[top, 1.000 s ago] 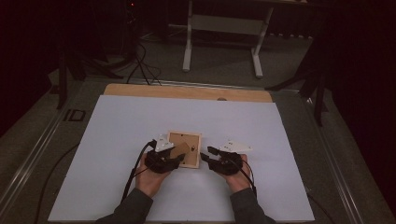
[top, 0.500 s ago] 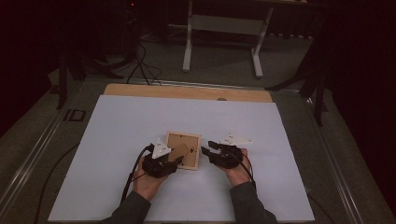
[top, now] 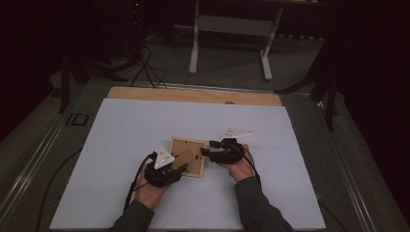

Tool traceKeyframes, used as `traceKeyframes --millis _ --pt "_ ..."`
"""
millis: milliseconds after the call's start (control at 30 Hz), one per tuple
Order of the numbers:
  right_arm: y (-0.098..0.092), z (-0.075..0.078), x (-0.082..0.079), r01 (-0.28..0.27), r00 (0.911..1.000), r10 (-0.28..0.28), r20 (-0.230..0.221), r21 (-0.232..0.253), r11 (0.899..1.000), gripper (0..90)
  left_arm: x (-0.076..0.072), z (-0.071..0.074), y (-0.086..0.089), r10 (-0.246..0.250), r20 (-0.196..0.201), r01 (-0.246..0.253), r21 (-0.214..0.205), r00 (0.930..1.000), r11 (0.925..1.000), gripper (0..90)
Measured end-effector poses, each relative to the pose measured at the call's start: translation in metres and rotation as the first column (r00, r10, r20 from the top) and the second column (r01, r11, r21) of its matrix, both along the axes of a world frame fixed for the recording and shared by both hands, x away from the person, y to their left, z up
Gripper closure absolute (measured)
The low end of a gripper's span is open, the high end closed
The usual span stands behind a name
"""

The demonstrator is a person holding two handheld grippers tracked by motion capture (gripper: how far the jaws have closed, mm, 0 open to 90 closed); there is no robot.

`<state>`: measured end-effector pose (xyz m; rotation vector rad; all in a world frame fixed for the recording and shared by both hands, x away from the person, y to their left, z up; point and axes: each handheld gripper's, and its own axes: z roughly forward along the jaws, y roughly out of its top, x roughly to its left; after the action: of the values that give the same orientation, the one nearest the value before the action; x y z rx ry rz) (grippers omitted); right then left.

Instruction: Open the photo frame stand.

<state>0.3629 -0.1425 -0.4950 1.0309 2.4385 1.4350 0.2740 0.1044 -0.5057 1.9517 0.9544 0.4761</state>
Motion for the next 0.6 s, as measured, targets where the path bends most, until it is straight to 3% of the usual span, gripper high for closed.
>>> traceKeyframes --millis 200,333,600 --pt "0.01 -0.009 0.006 -0.04 0.996 0.041 -0.079 0.014 0.999 39.0 -0.004 -0.001 0.003 -0.007 0.021 0.007 0.005 0.9998 1.0 55.5" --pt "0.013 -0.011 0.007 -0.059 0.9943 0.062 -0.087 0.034 0.998 39.4 -0.006 -0.001 0.003 -0.019 0.035 0.019 0.009 0.9992 0.9998 55.5" --pt "0.011 -0.009 0.006 -0.061 0.9953 0.063 -0.073 0.033 0.998 42.1 -0.001 0.001 0.009 -0.044 -0.046 0.043 -0.014 0.998 0.999 55.5"
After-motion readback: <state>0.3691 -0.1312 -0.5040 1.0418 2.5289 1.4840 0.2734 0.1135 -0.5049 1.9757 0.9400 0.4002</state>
